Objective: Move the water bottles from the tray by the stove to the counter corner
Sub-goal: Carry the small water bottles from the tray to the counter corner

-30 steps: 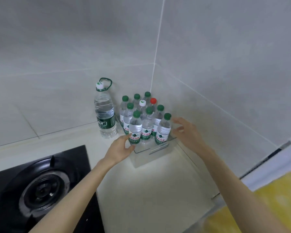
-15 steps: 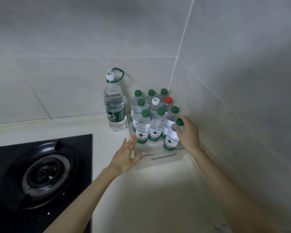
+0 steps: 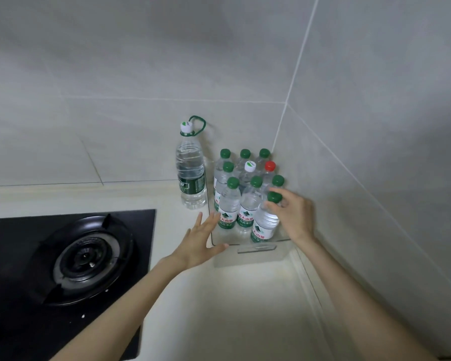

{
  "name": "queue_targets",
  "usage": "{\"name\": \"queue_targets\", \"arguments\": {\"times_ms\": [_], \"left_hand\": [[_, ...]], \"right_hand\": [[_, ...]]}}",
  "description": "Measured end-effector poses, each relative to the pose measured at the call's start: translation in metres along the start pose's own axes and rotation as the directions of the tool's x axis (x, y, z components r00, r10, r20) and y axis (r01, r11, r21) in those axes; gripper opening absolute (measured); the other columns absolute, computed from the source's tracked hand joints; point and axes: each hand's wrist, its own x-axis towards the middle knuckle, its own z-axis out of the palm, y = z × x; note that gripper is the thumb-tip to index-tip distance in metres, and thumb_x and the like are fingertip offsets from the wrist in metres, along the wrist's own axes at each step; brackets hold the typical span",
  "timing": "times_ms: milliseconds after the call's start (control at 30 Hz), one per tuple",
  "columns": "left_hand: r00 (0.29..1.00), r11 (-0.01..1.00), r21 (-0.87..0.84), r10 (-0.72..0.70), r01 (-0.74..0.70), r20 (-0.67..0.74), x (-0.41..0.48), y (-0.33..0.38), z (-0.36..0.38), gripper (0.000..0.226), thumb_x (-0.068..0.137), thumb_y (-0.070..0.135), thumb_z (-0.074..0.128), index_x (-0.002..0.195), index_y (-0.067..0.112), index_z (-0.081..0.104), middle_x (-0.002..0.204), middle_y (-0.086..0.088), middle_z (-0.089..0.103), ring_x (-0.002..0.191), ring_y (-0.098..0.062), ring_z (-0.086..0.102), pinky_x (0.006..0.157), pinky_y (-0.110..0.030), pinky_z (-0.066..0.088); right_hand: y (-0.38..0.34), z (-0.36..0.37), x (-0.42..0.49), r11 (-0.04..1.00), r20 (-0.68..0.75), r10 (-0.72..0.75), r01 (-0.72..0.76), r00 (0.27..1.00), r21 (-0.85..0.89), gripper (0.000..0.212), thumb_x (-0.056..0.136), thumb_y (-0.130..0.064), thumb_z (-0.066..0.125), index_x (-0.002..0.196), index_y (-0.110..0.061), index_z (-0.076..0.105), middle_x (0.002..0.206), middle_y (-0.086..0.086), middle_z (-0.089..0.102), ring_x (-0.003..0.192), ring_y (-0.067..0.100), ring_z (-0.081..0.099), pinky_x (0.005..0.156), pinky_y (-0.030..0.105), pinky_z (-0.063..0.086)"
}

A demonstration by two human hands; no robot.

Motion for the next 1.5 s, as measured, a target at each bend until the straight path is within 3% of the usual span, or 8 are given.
{"name": "queue_targets", "arguments": {"times_ms": [133, 200, 367, 567, 933, 1100, 1233, 1500], "left_hand": [[0.984, 0.945, -0.321, 0.004, -0.061, -0.177, -0.007, 0.031, -0.019, 0.089, 0.08, 0.03, 0.076, 0.15, 0.032, 0.022, 0.154, 0.014, 0.025, 0.144, -0.004, 0.014, 0.114, -0.022, 0.015], [0.974, 0.884, -0.454, 0.002, -0.108, -0.227, -0.009, 0.049, -0.033, 0.091, 0.074, 0.027, 0.081, 0.148, 0.035, 0.028, 0.147, 0.019, 0.035, 0.133, 0.005, 0.028, 0.111, -0.022, 0.024], [0.948, 0.838, -0.505, 0.041, -0.204, -0.315, -0.014, 0.075, -0.063, 0.088, 0.064, 0.027, 0.088, 0.138, 0.038, 0.041, 0.134, 0.017, 0.053, 0.125, 0.006, 0.045, 0.096, -0.01, 0.036], [0.917, 0.809, -0.539, 0.0, -0.235, -0.4, -0.032, 0.071, -0.082, 0.074, 0.062, 0.011, 0.089, 0.121, 0.029, 0.047, 0.114, 0.006, 0.067, 0.105, -0.006, 0.064, 0.081, -0.022, 0.053], [0.9, 0.78, -0.612, -0.166, -0.13, -0.403, -0.061, 0.037, -0.09, 0.07, 0.059, 0.002, 0.089, 0.114, 0.028, 0.054, 0.089, -0.001, 0.077, 0.084, -0.017, 0.073, 0.076, -0.034, 0.059], [0.854, 0.741, -0.668, -0.305, -0.066, -0.422, -0.072, 0.024, -0.095, 0.062, 0.061, 0.004, 0.087, 0.111, 0.022, 0.054, 0.083, 0.0, 0.077, 0.075, -0.01, 0.073, 0.059, -0.015, 0.054], [0.815, 0.734, -0.677, -0.359, -0.055, -0.455, -0.079, 0.017, -0.104, 0.059, 0.062, 0.004, 0.087, 0.108, 0.023, 0.055, 0.081, 0.001, 0.077, 0.073, -0.01, 0.073, 0.055, -0.013, 0.052], [0.787, 0.731, -0.682, -0.403, -0.031, -0.467, -0.082, 0.012, -0.107, 0.059, 0.061, 0.006, 0.087, 0.106, 0.027, 0.055, 0.081, 0.0, 0.077, 0.076, -0.014, 0.073, 0.062, -0.021, 0.054]], "right_hand": [[-0.045, -0.017, 0.004, 0.986, -0.063, -0.085, 0.093, 0.994, 0.137, 0.036, 0.07, -0.029, 0.083, 0.105, -0.033, 0.073, 0.086, -0.006, 0.076, 0.08, 0.011, 0.071, 0.081, 0.031, 0.057], [-0.071, -0.027, 0.007, 0.967, -0.09, -0.129, 0.145, 0.988, 0.208, 0.036, 0.068, -0.03, 0.085, 0.102, -0.034, 0.074, 0.084, -0.006, 0.076, 0.079, 0.01, 0.071, 0.082, 0.031, 0.058], [-0.131, -0.05, 0.009, 0.874, -0.016, -0.209, 0.194, 0.978, 0.445, 0.038, 0.067, -0.017, 0.086, 0.101, -0.028, 0.074, 0.09, -0.009, 0.076, 0.082, 0.006, 0.072, 0.081, 0.026, 0.058], [-0.171, -0.048, 0.004, 0.816, 0.073, -0.28, 0.198, 0.957, 0.543, 0.035, 0.067, -0.016, 0.087, 0.098, -0.028, 0.073, 0.085, -0.011, 0.076, 0.081, 0.009, 0.073, 0.079, 0.026, 0.058], [-0.184, -0.007, -0.003, 0.794, 0.267, -0.316, 0.1, 0.911, 0.599, 0.033, 0.076, -0.012, 0.08, 0.106, -0.02, 0.07, 0.091, -0.005, 0.076, 0.084, 0.01, 0.073, 0.08, 0.02, 0.056], [-0.162, 0.007, 0.018, 0.876, 0.416, -0.312, 0.089, 0.854, 0.475, 0.036, 0.088, -0.021, 0.068, 0.123, -0.026, 0.061, 0.121, -0.011, 0.065, 0.106, -0.005, 0.062, 0.091, 0.012, 0.046], [-0.114, 0.036, 0.04, 0.974, 0.434, -0.216, 0.161, 0.875, 0.159, 0.052, 0.082, -0.015, 0.073, 0.131, -0.019, 0.055, 0.134, -0.005, 0.055, 0.12, 0.007, 0.048, 0.099, 0.021, 0.034], [-0.042, 0.089, 0.055, 0.999, 0.377, -0.017, 0.001, 0.926, 0.044, 0.055, 0.074, -0.012, 0.08, 0.125, -0.01, 0.058, 0.122, 0.01, 0.063, 0.108, 0.022, 0.058, 0.089, 0.027, 0.043]]}}
